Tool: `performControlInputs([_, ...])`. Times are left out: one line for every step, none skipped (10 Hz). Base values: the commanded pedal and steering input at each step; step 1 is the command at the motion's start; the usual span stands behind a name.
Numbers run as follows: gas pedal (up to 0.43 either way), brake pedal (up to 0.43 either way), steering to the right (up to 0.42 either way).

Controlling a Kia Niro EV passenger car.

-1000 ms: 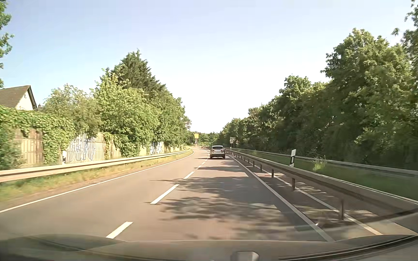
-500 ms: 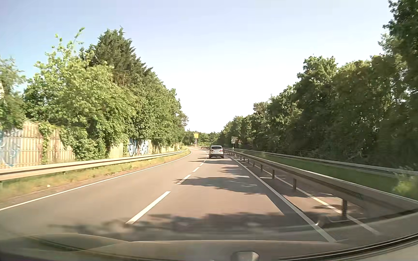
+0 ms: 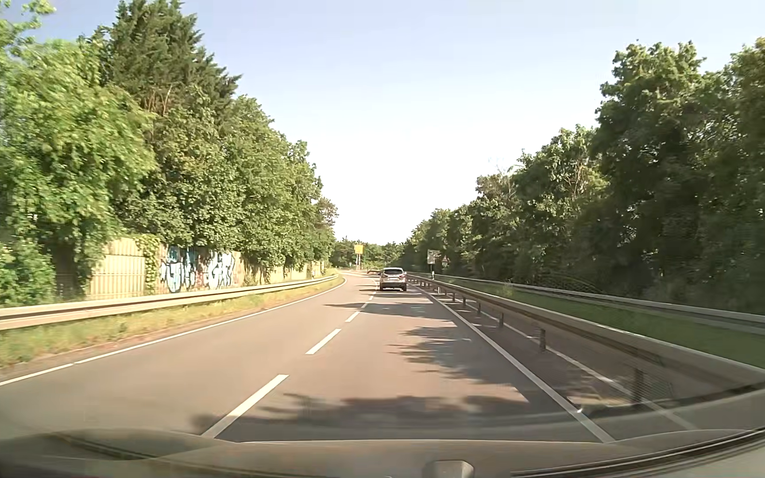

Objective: Follow the waypoints while adhering to traffic rules and regulations

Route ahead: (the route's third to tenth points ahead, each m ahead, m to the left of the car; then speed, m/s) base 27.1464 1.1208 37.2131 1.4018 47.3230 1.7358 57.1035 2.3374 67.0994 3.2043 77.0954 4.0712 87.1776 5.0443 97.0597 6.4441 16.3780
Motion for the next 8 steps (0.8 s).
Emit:
performControlInputs([0.118, 0.03, -0.001])
performControlInputs([0.118, 0.03, -0.001])
performControlInputs([0.118, 0.03, -0.001])
performControlInputs([0.118, 0.03, -0.002])
performControlInputs([0.118, 0.03, -0.002])
performControlInputs([0.118, 0.03, -0.003])
performControlInputs([0.118, 0.03, -0.003])
performControlInputs([0.118, 0.03, -0.005])
